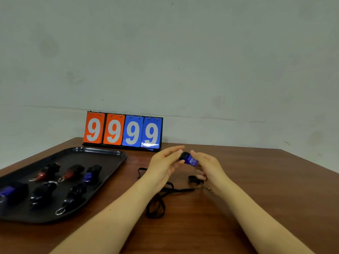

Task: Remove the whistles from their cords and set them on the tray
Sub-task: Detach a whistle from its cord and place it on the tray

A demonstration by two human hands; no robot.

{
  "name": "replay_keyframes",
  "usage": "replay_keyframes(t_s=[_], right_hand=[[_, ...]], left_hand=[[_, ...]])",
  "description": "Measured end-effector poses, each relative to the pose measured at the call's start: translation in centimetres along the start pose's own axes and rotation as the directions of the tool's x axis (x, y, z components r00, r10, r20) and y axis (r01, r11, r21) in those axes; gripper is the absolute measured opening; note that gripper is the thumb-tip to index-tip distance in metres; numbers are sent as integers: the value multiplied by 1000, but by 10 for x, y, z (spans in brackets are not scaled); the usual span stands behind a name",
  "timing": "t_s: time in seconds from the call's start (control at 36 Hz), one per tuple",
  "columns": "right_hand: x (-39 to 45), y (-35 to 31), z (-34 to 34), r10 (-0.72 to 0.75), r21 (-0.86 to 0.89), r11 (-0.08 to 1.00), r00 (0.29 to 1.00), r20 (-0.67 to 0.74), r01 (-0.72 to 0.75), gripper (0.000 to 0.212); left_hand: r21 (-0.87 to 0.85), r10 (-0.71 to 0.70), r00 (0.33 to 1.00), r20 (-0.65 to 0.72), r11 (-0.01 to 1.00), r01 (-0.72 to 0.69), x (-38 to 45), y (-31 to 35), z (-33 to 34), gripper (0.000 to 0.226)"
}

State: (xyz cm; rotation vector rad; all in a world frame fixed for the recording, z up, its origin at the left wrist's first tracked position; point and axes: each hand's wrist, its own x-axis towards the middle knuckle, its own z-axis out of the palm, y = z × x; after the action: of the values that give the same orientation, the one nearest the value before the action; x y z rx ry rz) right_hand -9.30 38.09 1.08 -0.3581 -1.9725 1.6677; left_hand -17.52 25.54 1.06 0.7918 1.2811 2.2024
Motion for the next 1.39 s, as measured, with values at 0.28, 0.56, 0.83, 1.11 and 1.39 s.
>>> replay_keyframes(t_s=[0.28,0.56,0.83,1.11,1.39], right_hand=[[3,1,9,52,95,994,999,-10,-51,24],[-2,10,11,-218,-499,839,974,58,218,28],[-9,7,13,-361,-615,623,875,323,484,23],[2,-3,-6,-292,-128,952,950,-112,278,33],[12,12,-2,-226,-301,933,972,-68,196,38]], left_hand=[[-116,7,1000,4,993,-6,7,-3,1,15],[101,41,992,-120,994,-29,11,-5,-6,20],[633,322,943,-85,748,-198,15,-5,-14,11],[330,18,979,202,940,-85,4,0,-5,14],[-187,5,996,92,982,12,5,-2,3,14]])
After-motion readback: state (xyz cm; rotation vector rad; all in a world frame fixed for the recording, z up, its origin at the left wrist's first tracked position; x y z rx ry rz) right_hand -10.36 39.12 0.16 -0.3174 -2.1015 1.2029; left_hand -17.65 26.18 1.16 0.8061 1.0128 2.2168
